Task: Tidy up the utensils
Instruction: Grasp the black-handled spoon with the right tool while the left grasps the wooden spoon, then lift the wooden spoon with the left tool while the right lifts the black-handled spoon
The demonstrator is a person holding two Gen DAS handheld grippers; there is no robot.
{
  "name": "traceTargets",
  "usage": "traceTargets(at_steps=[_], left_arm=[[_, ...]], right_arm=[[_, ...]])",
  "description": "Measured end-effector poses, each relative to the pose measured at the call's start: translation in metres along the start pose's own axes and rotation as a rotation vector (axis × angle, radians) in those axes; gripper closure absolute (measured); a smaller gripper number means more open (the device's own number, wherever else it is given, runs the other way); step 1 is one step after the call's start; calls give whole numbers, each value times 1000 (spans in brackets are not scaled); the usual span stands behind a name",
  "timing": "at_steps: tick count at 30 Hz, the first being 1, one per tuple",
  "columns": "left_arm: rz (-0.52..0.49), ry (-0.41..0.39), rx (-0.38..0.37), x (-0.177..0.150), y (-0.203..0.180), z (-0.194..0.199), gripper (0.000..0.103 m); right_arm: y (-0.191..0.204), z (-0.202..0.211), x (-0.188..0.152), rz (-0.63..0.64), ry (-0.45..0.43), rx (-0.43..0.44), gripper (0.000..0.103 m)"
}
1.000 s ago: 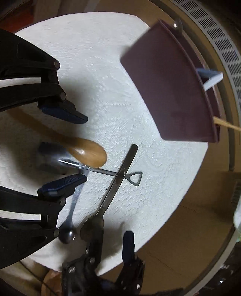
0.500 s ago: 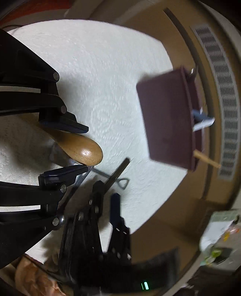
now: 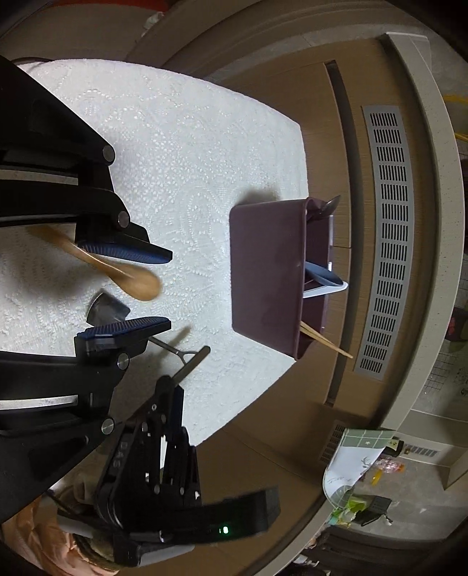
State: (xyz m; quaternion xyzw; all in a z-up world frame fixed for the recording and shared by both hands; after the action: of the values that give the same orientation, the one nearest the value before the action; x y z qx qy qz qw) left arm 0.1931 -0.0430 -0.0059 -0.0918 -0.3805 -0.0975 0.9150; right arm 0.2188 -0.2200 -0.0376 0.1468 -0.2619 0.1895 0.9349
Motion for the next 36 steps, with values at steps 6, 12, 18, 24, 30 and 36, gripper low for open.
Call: traceTargets(at_steps=[6,12,18,24,30,36], left_arm=[[-136,74,-20,-2,-9,-17,72],[-307,247,24,-18,-12,-60,69],[-394,322,73,-18,-21,-88,60],[-329,318,128,-5,-14,-103,53],[-303,334,77,-9,-12,-99,53],[-326,332,67,-10,-21,-98,67]], right_arm=[[0,17,-5,-18,-27,1,92],[-11,17,-17,-74,-15,3,92],[-23,19,-24,-117,-7,-8,92],[-28,19,-25,-135,-7,-2,92],[-29,13,-23,-145,1,9,92],[-28,5,-20,-154,12,23,92]])
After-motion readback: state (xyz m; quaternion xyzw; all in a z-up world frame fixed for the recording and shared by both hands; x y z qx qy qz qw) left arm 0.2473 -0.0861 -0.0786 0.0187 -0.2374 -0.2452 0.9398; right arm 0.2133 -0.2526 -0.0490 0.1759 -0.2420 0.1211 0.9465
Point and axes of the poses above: each gripper's, at about its wrist camera, not at the fingertips, and z roughly against the way its jaws point, y to its left, x to its top, the point moved 1 cm from there along -z, roughly the way its jaws point, and after that the axes turned 8 degrees about x, right-handed, at the moved point
